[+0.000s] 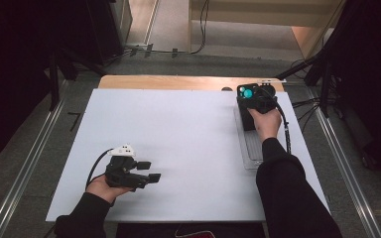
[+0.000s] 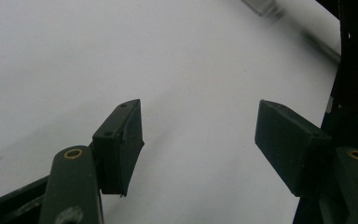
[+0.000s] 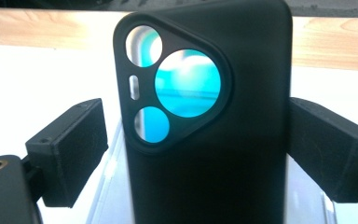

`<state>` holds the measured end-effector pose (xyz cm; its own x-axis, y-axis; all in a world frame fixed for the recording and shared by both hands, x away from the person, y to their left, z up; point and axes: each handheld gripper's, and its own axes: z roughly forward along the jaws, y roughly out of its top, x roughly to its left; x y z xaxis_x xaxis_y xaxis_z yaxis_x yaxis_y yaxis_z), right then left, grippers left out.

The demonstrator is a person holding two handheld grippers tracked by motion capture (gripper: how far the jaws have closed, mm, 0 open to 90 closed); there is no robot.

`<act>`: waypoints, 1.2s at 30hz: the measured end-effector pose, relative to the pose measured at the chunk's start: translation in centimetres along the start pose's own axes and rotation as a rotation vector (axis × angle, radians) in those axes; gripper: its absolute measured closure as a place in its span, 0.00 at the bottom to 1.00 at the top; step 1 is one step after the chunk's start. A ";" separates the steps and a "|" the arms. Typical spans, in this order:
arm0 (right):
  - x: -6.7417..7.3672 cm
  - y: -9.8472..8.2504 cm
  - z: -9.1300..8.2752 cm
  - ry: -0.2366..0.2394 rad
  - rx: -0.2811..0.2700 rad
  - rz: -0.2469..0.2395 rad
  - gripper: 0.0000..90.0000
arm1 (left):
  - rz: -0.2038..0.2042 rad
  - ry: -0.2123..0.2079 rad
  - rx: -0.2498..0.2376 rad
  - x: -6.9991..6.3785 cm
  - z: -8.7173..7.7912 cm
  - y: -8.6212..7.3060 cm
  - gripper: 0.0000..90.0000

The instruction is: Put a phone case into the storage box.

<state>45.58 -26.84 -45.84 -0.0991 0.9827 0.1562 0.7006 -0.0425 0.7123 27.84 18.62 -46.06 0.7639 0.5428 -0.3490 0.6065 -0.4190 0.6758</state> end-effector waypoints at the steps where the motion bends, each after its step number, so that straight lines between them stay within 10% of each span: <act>1: -0.2 0.0 0.1 0.001 0.001 -0.002 0.07 | 0.001 0.000 0.000 0.0 0.0 0.0 0.36; 20: 0.1 0.7 -2.2 0.060 -0.024 -0.037 0.00 | -0.014 0.000 -0.010 0.2 0.0 0.1 0.36; 36: 3.8 0.5 -4.6 0.248 -0.003 -0.076 0.00 | -0.029 0.004 -0.012 0.6 -0.2 0.1 0.36</act>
<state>42.34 -23.94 -41.78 -0.3219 0.9088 0.2655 0.6824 0.0284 0.7304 28.30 19.05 -46.08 0.7451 0.5573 -0.3664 0.6258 -0.3945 0.6728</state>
